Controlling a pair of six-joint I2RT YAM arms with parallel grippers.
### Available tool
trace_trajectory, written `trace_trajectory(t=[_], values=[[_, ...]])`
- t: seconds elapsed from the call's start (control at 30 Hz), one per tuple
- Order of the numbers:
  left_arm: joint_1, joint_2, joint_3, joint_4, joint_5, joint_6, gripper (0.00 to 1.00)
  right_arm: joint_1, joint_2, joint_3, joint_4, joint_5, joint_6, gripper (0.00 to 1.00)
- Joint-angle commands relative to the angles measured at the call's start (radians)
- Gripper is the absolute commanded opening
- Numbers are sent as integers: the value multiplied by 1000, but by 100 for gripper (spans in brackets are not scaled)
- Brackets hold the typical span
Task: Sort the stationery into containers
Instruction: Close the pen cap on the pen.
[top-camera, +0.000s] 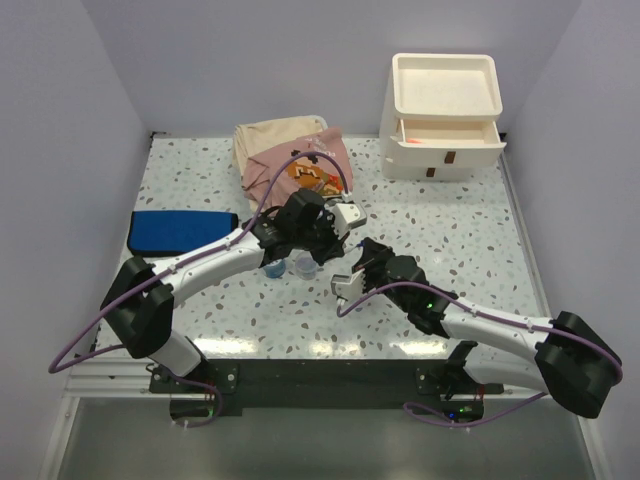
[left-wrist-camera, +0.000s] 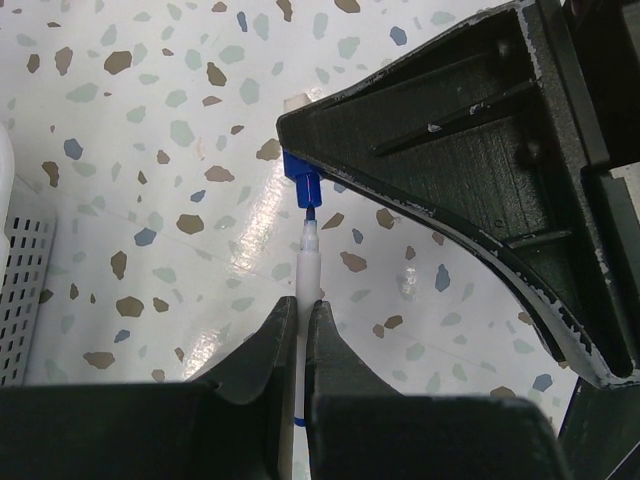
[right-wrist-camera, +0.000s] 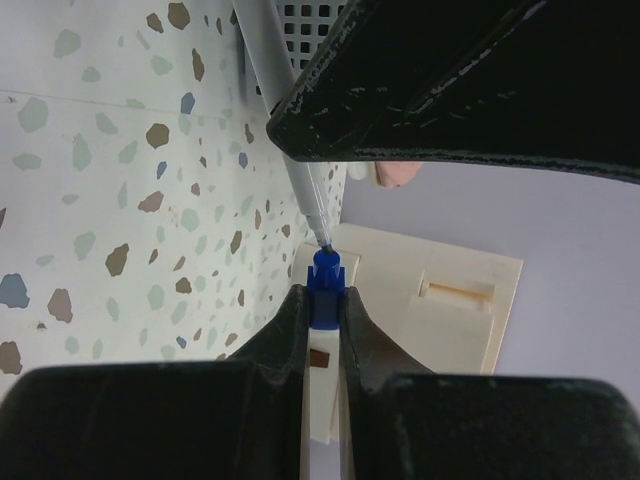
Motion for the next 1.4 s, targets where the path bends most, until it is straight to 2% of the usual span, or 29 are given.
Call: trace_trajectory(t=[0.0, 0.2, 0.37, 0.73, 1.0, 1.2, 1.37], values=[[8, 5, 40, 41, 4, -13, 0, 7, 7, 57, -1, -23, -6, 0], [8, 15, 42, 52, 15, -22, 0, 7, 29, 69, -7, -44, -23, 0], [8, 25, 57, 60, 16, -27, 0, 9, 42, 67, -73, -61, -129, 0], [8, 48, 80, 89, 62, -55, 0, 23, 72, 141, -209, -73, -204, 0], [9, 58, 99, 109, 61, -85, 0, 58, 130, 225, -323, 0, -164, 0], [9, 75, 111, 135, 12, -111, 0, 148, 179, 299, -395, 139, -98, 0], [14, 103, 146, 169, -24, -119, 0, 221, 208, 348, -426, 181, -26, 0]])
